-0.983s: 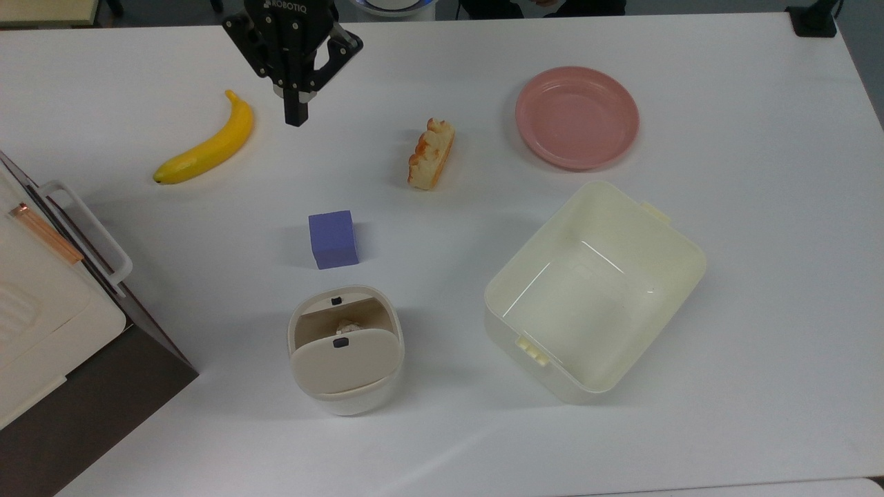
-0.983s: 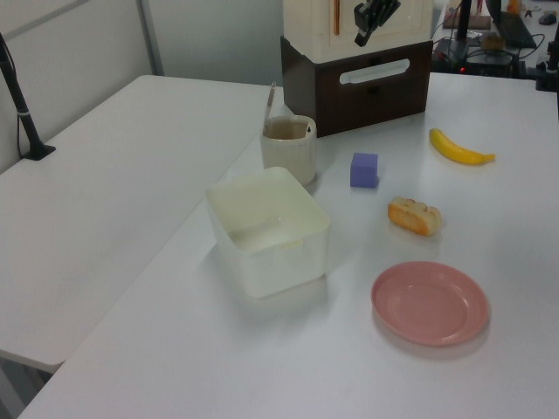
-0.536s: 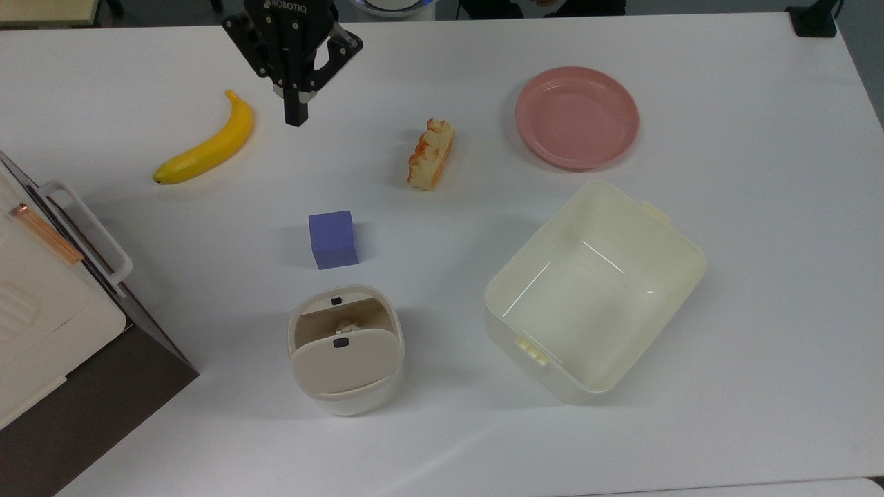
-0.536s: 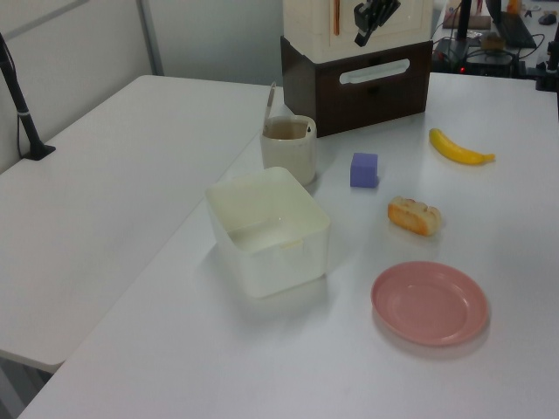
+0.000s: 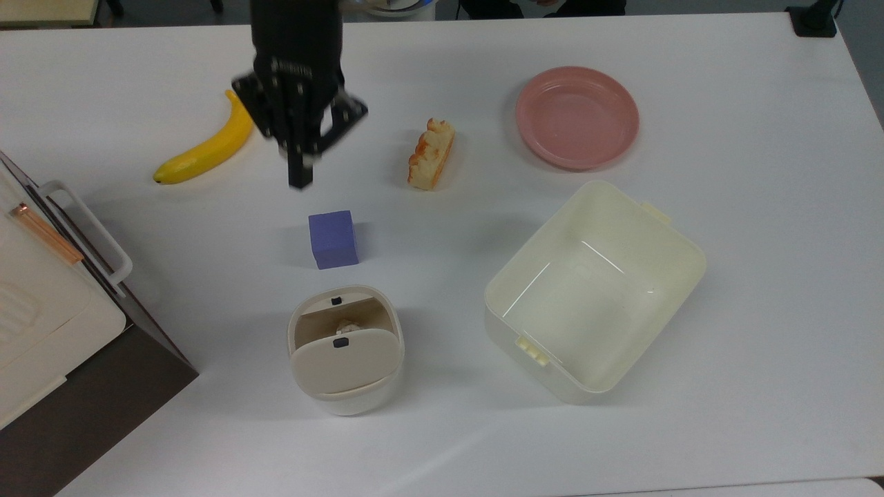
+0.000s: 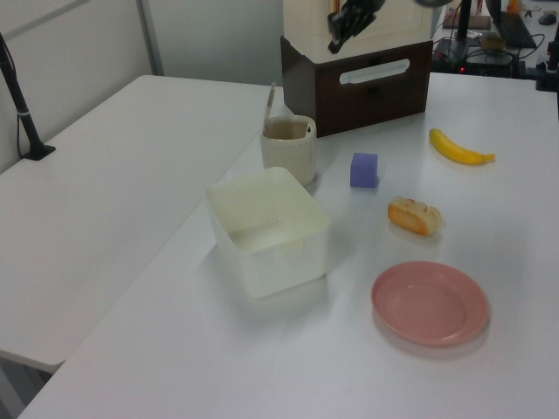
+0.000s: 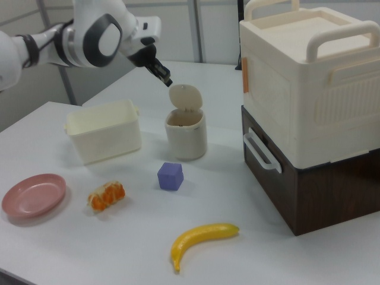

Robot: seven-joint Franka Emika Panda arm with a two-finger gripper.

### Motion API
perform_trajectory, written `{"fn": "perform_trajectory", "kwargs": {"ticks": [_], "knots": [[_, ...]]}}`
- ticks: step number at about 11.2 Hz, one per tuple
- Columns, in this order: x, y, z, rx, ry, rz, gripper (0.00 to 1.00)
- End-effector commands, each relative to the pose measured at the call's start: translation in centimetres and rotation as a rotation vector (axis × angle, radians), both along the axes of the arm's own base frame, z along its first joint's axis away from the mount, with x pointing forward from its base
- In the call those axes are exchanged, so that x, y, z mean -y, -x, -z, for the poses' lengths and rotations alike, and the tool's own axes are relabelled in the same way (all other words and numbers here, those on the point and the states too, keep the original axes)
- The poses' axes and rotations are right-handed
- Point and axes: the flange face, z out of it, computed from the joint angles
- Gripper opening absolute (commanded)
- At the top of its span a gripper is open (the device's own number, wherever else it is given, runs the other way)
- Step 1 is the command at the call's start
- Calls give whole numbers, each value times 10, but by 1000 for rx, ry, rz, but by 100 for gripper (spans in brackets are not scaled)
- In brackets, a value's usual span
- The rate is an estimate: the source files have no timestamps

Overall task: Close the trash can
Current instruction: 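Lower the gripper behind the raised lid of the trash can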

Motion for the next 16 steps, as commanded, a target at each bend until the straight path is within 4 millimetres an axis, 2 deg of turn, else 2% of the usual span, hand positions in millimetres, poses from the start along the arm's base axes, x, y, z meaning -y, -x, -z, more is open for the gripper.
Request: {"fn": "perform_trajectory", "kwargs": {"ticks": [1, 12, 14, 15, 16], "knots": [[0, -14, 0, 21, -17, 26, 0], [-7, -17, 1, 28, -34, 50, 0], [-13, -26, -1, 54, -47, 87, 0], [-16, -31, 5, 61, -50, 97, 0], [-26, -37, 3, 89, -57, 101, 0]]}}
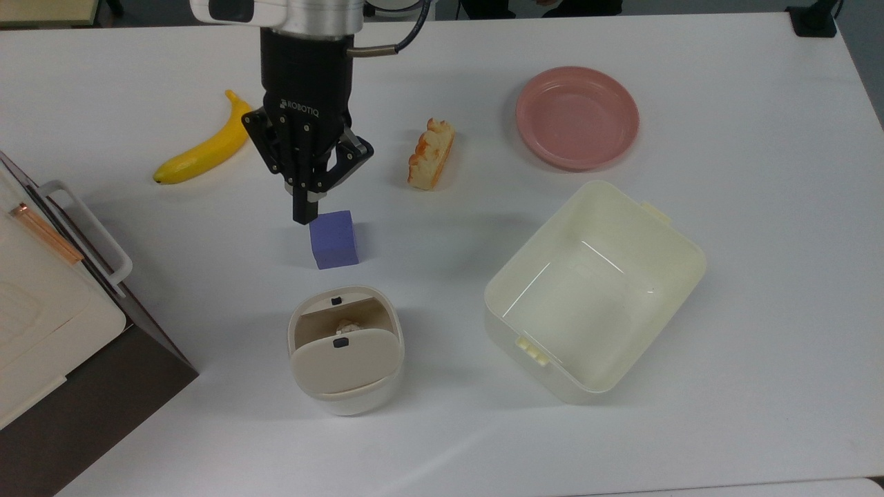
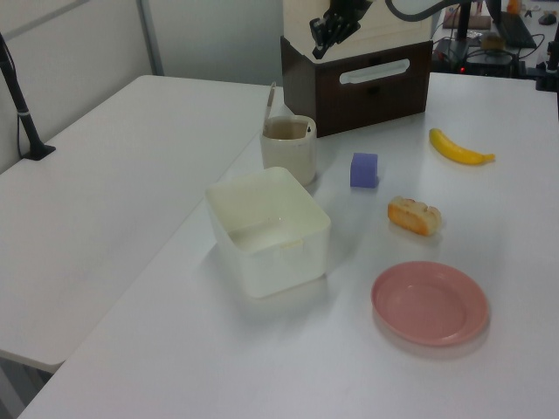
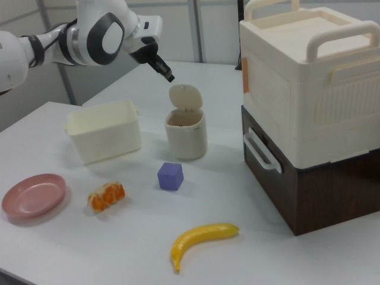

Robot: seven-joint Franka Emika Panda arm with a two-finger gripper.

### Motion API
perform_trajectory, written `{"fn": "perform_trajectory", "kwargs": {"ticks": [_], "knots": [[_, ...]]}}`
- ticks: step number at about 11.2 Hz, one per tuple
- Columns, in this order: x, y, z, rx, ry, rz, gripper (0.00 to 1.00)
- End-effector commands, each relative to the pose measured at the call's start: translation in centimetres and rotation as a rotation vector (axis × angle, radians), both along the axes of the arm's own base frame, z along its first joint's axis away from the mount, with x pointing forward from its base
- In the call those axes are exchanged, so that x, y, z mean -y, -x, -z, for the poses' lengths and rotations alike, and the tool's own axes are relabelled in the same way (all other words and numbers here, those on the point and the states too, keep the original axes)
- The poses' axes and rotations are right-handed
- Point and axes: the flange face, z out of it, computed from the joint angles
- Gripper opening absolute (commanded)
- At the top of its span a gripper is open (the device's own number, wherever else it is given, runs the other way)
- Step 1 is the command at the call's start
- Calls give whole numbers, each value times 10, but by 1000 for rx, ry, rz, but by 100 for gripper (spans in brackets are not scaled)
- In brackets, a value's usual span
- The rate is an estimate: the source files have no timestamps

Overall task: Close the trash can
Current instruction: 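Lower the gripper behind the raised lid of the trash can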

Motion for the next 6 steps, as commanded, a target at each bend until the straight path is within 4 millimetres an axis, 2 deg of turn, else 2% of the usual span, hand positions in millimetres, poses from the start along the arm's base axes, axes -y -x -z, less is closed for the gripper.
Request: {"fn": "perform_trajectory", "kwargs": {"ticks": [1, 3, 6], "knots": [[-20, -19, 1, 66, -26, 35, 0], [-26, -31, 0, 96, -30, 54, 0], [-39, -58, 8, 139, -38, 102, 0]]}}
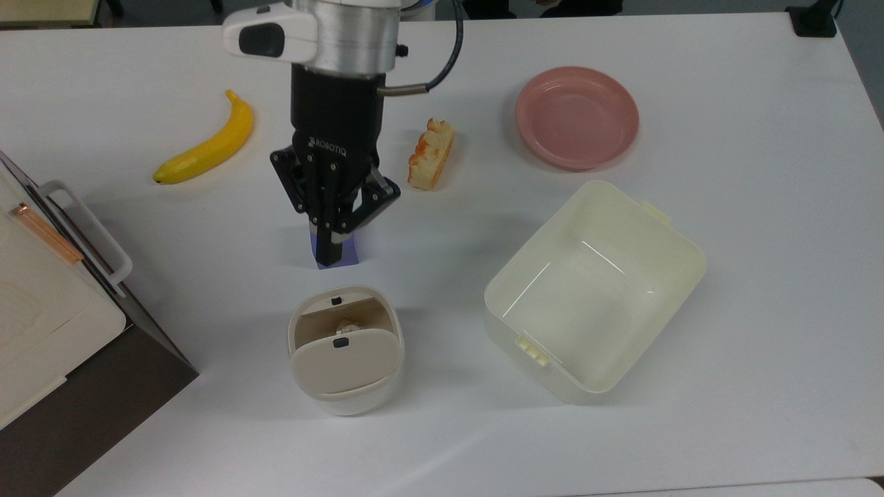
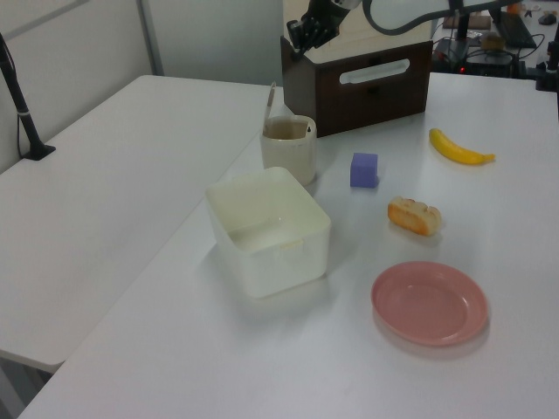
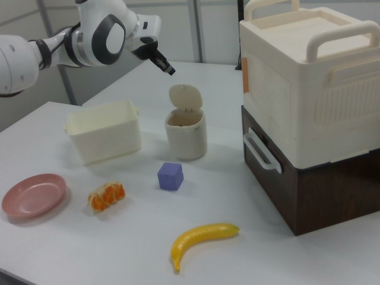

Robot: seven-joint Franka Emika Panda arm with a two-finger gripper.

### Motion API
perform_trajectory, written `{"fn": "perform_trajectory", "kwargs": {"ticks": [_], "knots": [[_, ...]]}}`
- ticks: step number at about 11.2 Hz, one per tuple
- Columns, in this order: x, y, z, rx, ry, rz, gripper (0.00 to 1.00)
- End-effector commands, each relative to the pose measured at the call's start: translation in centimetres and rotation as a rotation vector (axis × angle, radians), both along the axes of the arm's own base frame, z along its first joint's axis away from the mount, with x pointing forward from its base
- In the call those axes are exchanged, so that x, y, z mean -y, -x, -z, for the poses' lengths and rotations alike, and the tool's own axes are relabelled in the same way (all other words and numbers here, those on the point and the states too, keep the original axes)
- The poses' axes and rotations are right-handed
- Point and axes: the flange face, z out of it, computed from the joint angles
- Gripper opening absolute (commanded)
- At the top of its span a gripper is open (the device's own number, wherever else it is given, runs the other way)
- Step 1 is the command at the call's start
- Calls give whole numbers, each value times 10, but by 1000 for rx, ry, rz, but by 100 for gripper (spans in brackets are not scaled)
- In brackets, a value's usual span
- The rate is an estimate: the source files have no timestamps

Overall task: Close the trash can
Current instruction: 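Lower the gripper behind the raised lid of the trash can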

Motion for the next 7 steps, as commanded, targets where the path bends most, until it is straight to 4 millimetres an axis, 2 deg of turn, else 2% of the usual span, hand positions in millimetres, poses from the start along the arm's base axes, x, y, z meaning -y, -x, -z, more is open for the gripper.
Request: {"fn": "perform_trajectory", "kwargs": {"ticks": [1, 4, 7], "knots": [[-19, -34, 2, 79, -5, 54, 0], [-34, -53, 7, 193, -1, 87, 0], [-36, -64, 30, 204, 51, 93, 0]]}}
